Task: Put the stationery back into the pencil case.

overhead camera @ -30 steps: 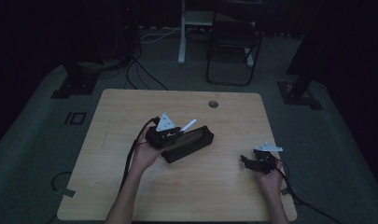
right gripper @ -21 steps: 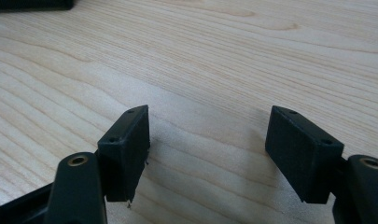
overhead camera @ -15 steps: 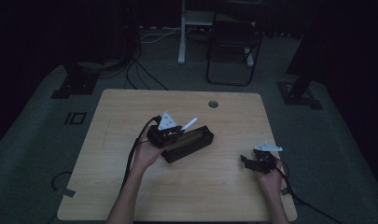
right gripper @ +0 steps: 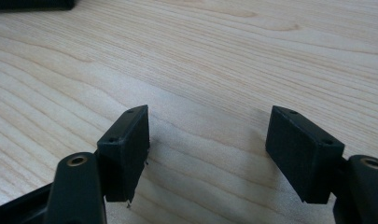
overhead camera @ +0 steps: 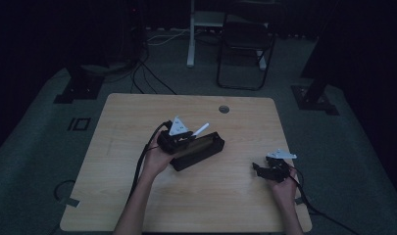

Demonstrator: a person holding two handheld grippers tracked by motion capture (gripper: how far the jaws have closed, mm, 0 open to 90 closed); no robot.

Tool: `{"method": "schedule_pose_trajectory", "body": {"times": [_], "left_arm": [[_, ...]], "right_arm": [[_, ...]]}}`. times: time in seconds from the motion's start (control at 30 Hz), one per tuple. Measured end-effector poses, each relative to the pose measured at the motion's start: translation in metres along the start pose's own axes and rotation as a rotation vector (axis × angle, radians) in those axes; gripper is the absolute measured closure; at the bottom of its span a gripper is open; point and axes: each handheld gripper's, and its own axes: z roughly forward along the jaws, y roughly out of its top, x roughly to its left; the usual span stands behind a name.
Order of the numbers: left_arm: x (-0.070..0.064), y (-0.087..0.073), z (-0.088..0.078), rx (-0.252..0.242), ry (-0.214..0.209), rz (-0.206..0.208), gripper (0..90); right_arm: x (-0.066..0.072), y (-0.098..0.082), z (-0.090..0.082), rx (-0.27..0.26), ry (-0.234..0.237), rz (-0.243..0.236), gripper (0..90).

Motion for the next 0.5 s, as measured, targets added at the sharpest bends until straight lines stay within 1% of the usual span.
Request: {"method": "schedule_pose_trajectory", "body": {"times": [0.17,0.5], "left_arm": [[0.0002,-0.0004,0.0030,0.004,-0.001,0.003,78.8],[0.0011,-0.0014,0.0080,0.001,-0.008,-0.005,78.8]], "right_arm": [[0.0000,0.0000,0.0000,0.000,0.000,0.000,30.2],[0.0000,0.0000,0.0000,0.000,0.000,-0.001,30.1]]}}
